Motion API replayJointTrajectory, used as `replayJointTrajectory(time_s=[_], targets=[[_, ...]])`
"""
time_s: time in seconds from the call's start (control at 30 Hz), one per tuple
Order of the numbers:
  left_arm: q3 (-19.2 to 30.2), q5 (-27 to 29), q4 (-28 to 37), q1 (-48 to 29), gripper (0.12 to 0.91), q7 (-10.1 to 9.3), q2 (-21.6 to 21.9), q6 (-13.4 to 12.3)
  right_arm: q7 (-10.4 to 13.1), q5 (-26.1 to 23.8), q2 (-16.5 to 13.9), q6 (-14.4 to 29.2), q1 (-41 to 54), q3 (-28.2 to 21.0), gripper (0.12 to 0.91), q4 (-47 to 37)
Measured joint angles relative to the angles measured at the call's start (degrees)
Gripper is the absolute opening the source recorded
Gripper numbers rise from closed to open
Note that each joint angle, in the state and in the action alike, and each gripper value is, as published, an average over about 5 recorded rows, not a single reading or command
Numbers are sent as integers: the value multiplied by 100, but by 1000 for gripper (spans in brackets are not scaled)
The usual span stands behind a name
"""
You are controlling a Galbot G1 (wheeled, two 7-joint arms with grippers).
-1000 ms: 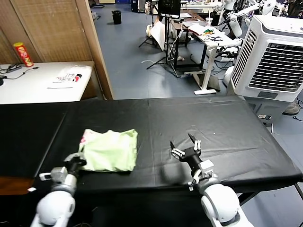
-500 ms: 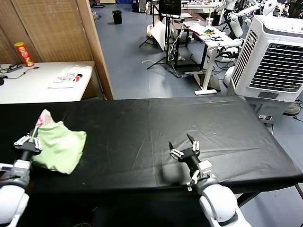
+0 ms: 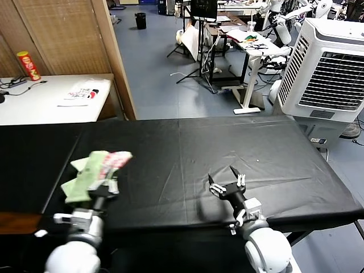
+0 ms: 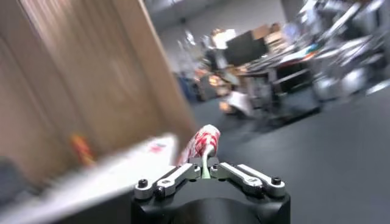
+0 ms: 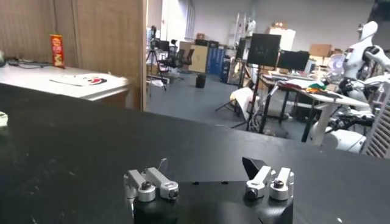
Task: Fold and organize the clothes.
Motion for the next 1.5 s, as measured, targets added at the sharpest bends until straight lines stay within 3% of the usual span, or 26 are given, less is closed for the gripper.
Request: replayJointTrajectory(time_s=[0.13, 0.23, 0.3, 0.47, 0.57, 0.67, 0.9, 1.13, 1.3, 1.43, 1.5], targets=[[670, -28, 184, -266, 154, 18, -455, 27, -17, 309, -93, -131, -42, 65, 798, 89], [1029, 75, 347, -368, 177, 143, -782, 4, -44, 635, -165, -292, -42, 56, 798, 140], [1202, 212, 430, -391, 256, 295, -956, -26, -69, 858, -197, -418, -24, 17, 798, 156], [1356, 516, 467, -354, 553, 712, -1094, -236, -31, 1440, -218, -752, 91, -150, 798, 112], [1330, 482, 410, -311, 703, 829, -1077, -420, 64, 1845, -177, -941, 213, -291, 798, 15], [1221, 424, 342, -257, 782, 849, -1028, -559, 159, 2200, -113, -1072, 368, -438, 798, -118], [786, 409, 269, -45, 798, 804, -924, -728, 346, 2681, 126, -1055, 780, -810, 795, -610], [417, 386, 270, 189, 798, 726, -1020, -816, 600, 3225, 443, -916, 1123, -887, 645, -1183], [293, 415, 278, 289, 798, 712, -1122, -841, 863, 3841, 677, -1049, 1401, -817, 621, -1614], [229, 444, 296, 350, 798, 711, -1191, -867, 861, 4024, 776, -1073, 1605, -782, 556, -1902], [201, 450, 319, 369, 798, 710, -1221, -885, 774, 3970, 775, -1029, 1695, -785, 467, -2014]])
